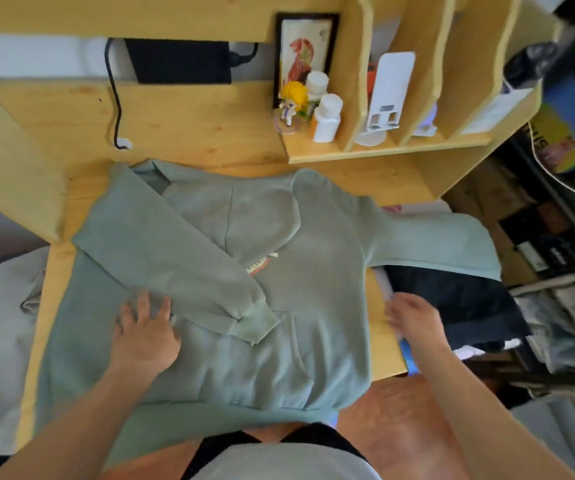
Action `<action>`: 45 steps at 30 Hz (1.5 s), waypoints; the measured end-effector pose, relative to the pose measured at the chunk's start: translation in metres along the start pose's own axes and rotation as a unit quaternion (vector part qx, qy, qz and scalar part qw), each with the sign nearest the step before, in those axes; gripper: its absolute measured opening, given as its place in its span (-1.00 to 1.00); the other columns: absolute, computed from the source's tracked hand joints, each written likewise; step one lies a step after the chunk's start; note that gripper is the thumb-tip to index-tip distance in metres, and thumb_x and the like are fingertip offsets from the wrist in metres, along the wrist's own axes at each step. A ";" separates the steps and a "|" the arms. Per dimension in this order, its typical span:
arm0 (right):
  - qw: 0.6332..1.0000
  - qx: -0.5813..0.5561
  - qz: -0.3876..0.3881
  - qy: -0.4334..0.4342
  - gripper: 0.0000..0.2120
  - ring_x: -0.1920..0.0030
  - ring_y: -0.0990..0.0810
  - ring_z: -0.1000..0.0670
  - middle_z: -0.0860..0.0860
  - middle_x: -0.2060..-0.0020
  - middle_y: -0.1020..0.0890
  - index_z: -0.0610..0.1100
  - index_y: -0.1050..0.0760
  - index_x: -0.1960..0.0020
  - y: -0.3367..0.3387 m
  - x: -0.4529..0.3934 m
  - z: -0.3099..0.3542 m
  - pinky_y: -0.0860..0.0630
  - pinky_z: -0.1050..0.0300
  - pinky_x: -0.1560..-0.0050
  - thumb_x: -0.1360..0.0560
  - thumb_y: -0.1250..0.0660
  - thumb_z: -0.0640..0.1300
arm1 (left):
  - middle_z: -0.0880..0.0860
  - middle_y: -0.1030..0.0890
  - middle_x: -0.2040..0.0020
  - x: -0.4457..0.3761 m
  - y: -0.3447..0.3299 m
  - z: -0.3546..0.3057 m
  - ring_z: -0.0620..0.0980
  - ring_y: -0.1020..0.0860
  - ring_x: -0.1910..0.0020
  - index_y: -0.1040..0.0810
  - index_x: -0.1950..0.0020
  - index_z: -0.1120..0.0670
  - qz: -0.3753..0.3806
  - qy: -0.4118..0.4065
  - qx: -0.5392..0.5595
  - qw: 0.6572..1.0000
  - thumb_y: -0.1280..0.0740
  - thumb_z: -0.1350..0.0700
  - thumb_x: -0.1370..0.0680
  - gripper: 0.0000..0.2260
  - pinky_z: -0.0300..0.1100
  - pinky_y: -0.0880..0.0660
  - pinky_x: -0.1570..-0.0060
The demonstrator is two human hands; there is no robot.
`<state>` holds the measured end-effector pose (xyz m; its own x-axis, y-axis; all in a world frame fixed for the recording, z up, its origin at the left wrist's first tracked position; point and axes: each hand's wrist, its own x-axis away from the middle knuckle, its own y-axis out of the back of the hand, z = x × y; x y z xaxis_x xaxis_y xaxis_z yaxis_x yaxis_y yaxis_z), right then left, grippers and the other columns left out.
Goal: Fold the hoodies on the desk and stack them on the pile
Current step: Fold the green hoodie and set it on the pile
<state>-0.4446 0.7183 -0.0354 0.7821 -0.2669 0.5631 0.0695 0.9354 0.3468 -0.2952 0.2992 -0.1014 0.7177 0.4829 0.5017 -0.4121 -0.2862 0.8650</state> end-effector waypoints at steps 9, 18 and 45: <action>0.888 -0.413 -0.044 -0.198 -0.59 -0.19 -0.56 -0.02 -0.04 -0.32 -0.51 -0.11 -0.35 -0.48 0.127 -0.154 0.058 -0.42 0.07 -0.36 -0.67 -0.17 -0.01 | 0.14 0.00 -0.67 0.084 -0.048 -0.188 0.22 -0.01 -0.63 -0.08 -0.67 -0.14 0.029 -0.076 0.079 0.994 -0.13 -0.12 -0.58 -0.36 0.08 -0.08 -0.58; 0.874 -0.472 0.034 -0.111 -0.81 -0.15 -0.65 -0.09 -0.10 -0.19 -0.65 -0.08 -0.50 -0.23 0.133 -0.153 0.098 -0.60 -0.05 -0.16 -0.63 -0.29 -0.10 | 0.17 -0.05 -0.67 0.091 -0.036 -0.187 0.13 -0.03 -0.65 -0.33 -0.59 0.05 0.087 -0.071 0.196 0.974 -0.32 0.11 -0.64 -0.49 -0.11 -0.01 -0.57; 0.787 0.553 0.147 0.229 -0.48 -0.38 -0.40 -0.26 -0.15 -0.44 -0.32 -0.11 -0.30 -0.51 -0.086 -0.005 -0.012 -0.42 -0.08 -0.34 -0.56 -0.24 -0.14 | 0.13 -0.73 0.18 0.091 -0.002 -0.033 0.04 -0.64 0.20 -0.71 0.10 0.16 0.057 0.087 0.592 0.799 -0.41 0.16 -0.59 -0.87 -0.15 -0.45 0.20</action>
<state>-0.4470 0.6420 -0.0763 0.8224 0.2719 0.4997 -0.5404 0.0991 0.8355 -0.2477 0.3707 -0.0572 0.5824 0.4764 0.6587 0.4256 -0.8691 0.2522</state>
